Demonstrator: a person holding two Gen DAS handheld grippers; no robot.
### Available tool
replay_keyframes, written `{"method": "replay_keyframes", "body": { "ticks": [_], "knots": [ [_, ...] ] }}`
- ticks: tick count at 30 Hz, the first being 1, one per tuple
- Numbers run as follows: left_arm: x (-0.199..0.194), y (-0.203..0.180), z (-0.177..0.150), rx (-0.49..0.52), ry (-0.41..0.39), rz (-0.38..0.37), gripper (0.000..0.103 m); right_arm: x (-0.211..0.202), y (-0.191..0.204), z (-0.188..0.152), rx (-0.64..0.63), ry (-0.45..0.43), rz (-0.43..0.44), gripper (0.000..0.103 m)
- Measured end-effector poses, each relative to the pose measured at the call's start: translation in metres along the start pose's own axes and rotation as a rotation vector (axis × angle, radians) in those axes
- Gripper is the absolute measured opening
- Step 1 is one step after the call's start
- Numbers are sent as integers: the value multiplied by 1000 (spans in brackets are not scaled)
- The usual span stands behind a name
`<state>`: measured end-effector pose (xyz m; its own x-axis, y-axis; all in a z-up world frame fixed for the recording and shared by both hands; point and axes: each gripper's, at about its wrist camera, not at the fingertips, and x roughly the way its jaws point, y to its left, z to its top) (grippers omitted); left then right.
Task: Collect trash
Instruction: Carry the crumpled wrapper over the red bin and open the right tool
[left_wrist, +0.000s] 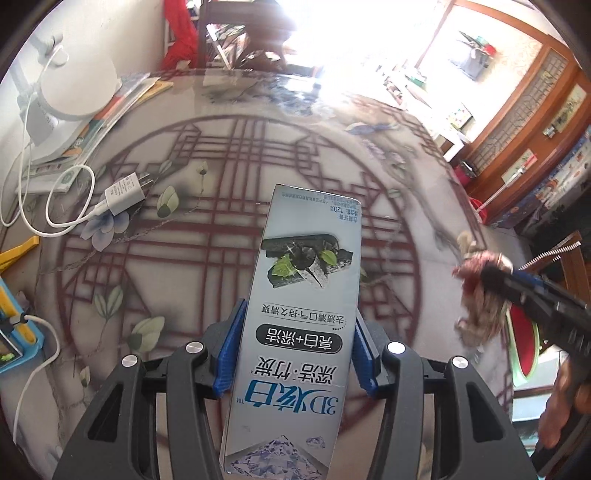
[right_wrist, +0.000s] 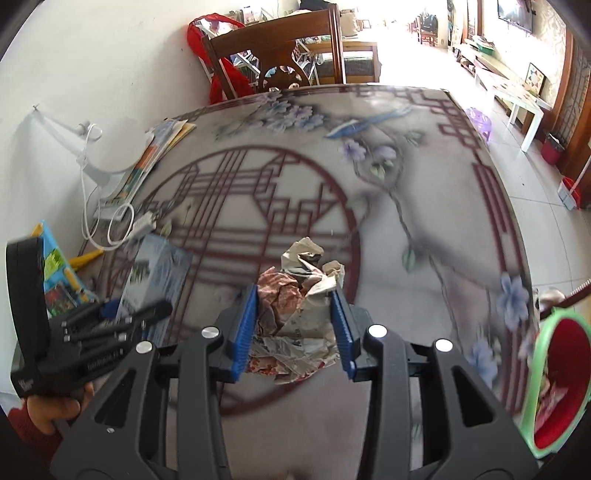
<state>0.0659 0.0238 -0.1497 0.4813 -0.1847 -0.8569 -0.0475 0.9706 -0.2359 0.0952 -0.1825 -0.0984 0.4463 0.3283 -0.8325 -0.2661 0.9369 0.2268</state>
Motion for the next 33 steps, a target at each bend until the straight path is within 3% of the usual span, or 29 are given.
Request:
{"method": "replay_keyframes", "body": {
  "ticks": [12, 33],
  "knots": [
    [-34, -62, -28, 99, -17, -66, 49, -68, 3, -63, 58, -70, -34, 38],
    [-31, -162, -41, 220, -10, -146, 49, -127, -86, -108, 188, -119, -191, 38]
  ]
}}
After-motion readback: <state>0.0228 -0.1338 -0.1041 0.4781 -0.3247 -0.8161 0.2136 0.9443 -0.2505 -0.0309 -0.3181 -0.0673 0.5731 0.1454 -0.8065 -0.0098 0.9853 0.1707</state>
